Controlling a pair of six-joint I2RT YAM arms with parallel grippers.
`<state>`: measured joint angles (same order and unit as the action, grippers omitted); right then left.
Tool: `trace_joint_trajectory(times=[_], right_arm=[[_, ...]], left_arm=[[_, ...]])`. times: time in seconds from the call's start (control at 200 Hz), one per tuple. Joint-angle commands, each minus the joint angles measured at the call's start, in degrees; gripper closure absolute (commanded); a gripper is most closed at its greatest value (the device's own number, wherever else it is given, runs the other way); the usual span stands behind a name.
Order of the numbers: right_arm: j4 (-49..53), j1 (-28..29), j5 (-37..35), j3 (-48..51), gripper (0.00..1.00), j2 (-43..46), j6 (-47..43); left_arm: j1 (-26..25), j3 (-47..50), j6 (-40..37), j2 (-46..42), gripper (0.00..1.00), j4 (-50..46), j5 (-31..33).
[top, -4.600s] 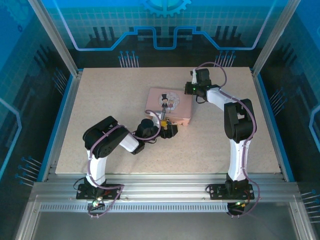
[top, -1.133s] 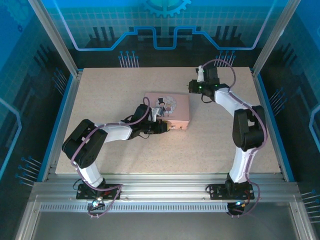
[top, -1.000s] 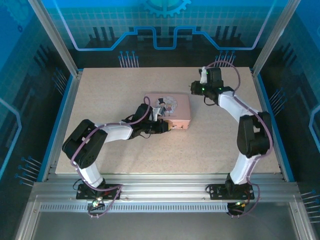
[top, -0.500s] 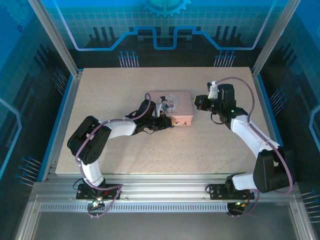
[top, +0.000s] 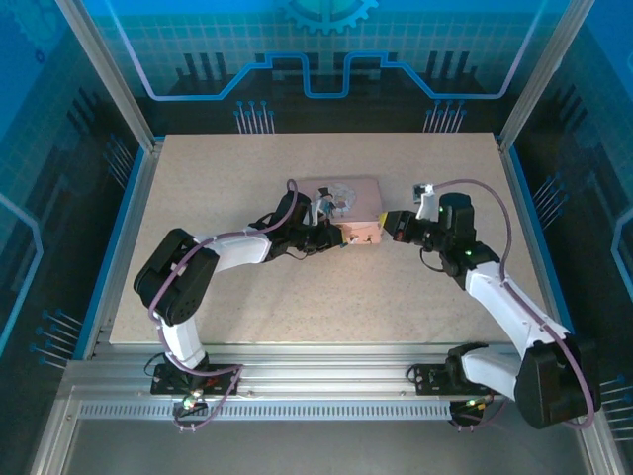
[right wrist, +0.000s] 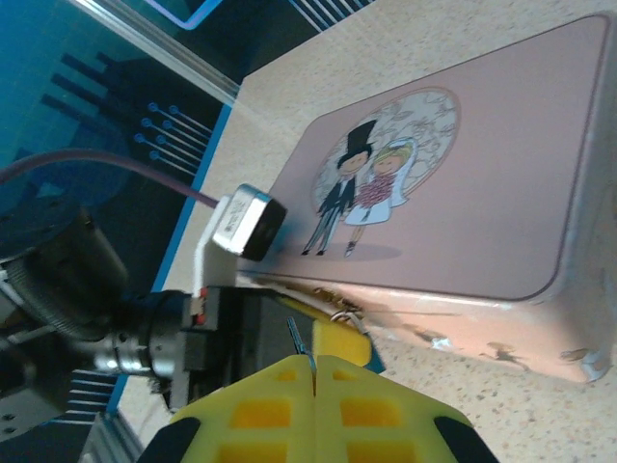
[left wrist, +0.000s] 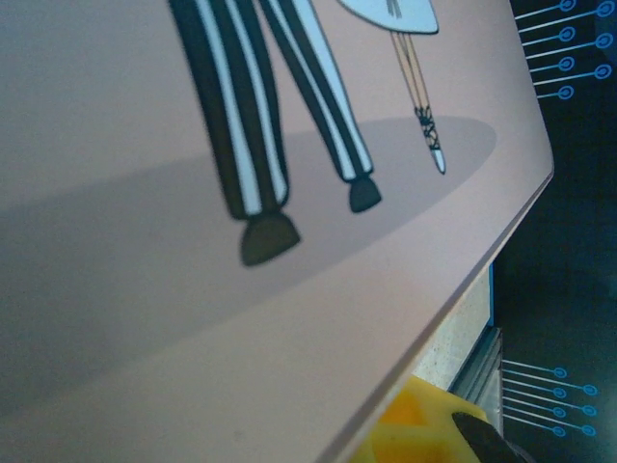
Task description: Unlock a padlock with a key
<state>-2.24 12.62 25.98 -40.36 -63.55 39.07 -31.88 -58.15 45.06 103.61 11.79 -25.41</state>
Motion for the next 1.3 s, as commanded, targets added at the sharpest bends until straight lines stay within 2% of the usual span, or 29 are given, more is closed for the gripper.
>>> trace_joint_trajectory(times=[0.0, 0.285, 0.62, 0.876, 1.296], right_arm=[[-1.0, 1.2, 2.1, 1.1, 1.0, 2.2, 1.5], [-8.0, 2.9, 2.1, 7.4, 1.0, 4.7, 10.0], [-19.6, 4.6, -3.5, 16.6, 1.0, 4.3, 25.6], [-30.2, 7.5, -6.5, 21.3, 1.0, -1.7, 33.2], [-40.5, 11.0, -6.2, 18.9, 1.0, -13.7, 35.7]], left_arm=[[0.1, -2.2, 0.8, -1.0, 0.89, 0.8, -1.9], [0.1, -3.2, 1.7, -1.2, 0.88, 0.6, -2.2], [0.2, -3.4, 2.2, -1.1, 0.88, 1.3, -2.1], [0.2, -2.7, 3.3, -1.0, 0.88, 3.3, -2.4], [0.2, -2.5, 4.8, -1.0, 0.88, 4.9, -2.8]])
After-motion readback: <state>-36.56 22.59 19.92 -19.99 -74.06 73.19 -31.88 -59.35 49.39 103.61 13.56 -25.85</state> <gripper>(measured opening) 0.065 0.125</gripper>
